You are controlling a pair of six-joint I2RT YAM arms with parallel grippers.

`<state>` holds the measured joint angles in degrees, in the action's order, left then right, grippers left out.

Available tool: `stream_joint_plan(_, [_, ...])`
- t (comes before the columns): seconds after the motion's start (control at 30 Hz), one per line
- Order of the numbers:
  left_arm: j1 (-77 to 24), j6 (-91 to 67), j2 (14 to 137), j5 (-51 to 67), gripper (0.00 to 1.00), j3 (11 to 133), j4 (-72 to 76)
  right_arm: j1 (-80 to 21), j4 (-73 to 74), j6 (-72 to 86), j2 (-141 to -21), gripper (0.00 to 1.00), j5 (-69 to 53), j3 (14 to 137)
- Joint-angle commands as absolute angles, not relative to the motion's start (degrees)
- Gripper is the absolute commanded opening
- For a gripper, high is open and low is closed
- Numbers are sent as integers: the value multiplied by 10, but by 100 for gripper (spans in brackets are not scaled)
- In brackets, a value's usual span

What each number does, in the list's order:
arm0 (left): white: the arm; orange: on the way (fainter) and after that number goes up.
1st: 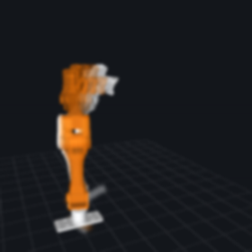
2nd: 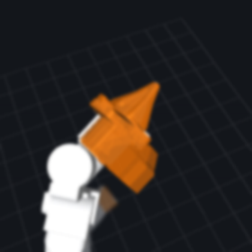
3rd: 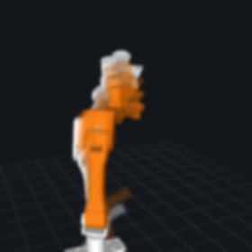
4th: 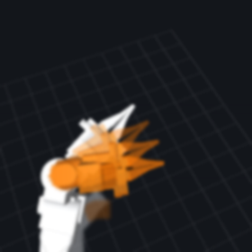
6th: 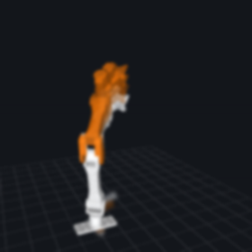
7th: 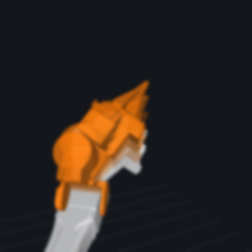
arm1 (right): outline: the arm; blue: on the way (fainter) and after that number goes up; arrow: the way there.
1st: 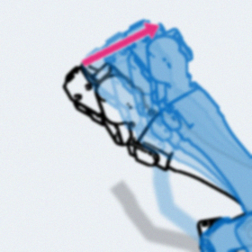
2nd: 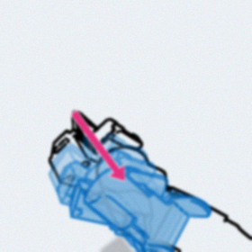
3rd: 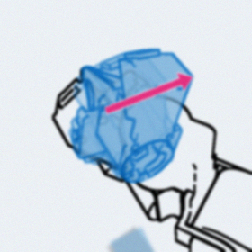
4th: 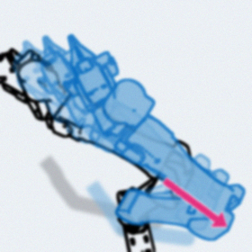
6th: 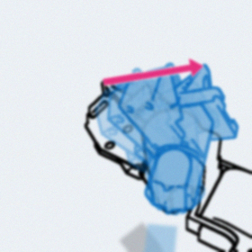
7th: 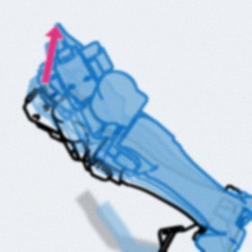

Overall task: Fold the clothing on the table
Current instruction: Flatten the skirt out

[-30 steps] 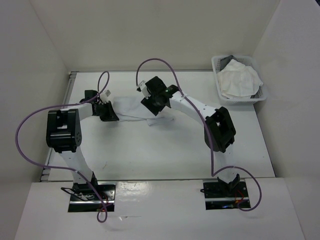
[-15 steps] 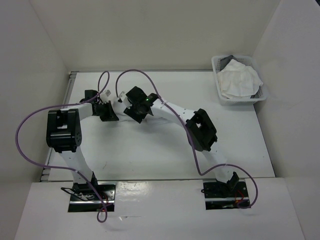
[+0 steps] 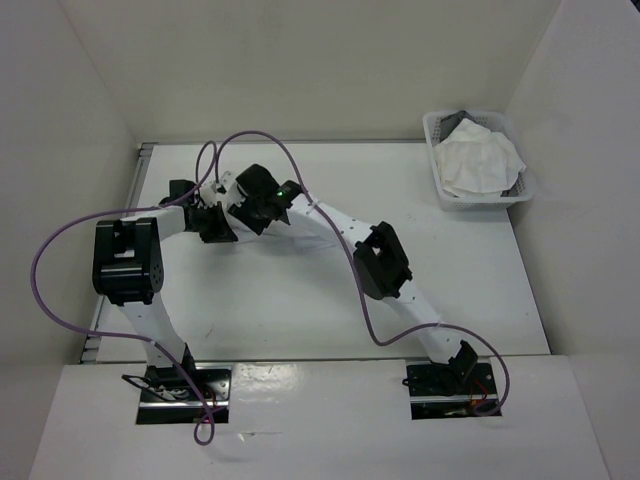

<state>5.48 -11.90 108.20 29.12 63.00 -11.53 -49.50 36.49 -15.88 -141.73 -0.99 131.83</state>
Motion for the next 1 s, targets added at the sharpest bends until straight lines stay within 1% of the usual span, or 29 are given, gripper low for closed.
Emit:
stream_joint_plan(0.0, [55, -96, 1083, 286, 0, 630, -147, -495, 398, -142, -1464, 50, -33, 1405])
stream_joint_plan(0.1, [55, -91, 1083, 291, 0, 630, -147, -495, 431, -136, -1521, 50, -46, 1505])
stream_joint_plan(0.17, [55, -91, 1078, 291, 0, 630, -147, -495, 443, -136, -1539, 50, -46, 1540])
stream_joint_plan(0.8, [55, -85, 1078, 296, 0, 635, -157, -505, 462, -136, -1600, 50, -65, 1585])
stream_joint_plan(0.83, [55, -85, 1078, 296, 0, 635, -157, -505, 462, -136, -1600, 47, -65, 1590])
stream_joint_plan(0.93, [55, -80, 1078, 301, 0, 635, -157, -505, 462, -136, -1610, 44, -60, 1596])
stream_joint_plan(0.97, [55, -80, 1078, 301, 0, 635, -157, -505, 462, -136, -1610, 41, -60, 1596])
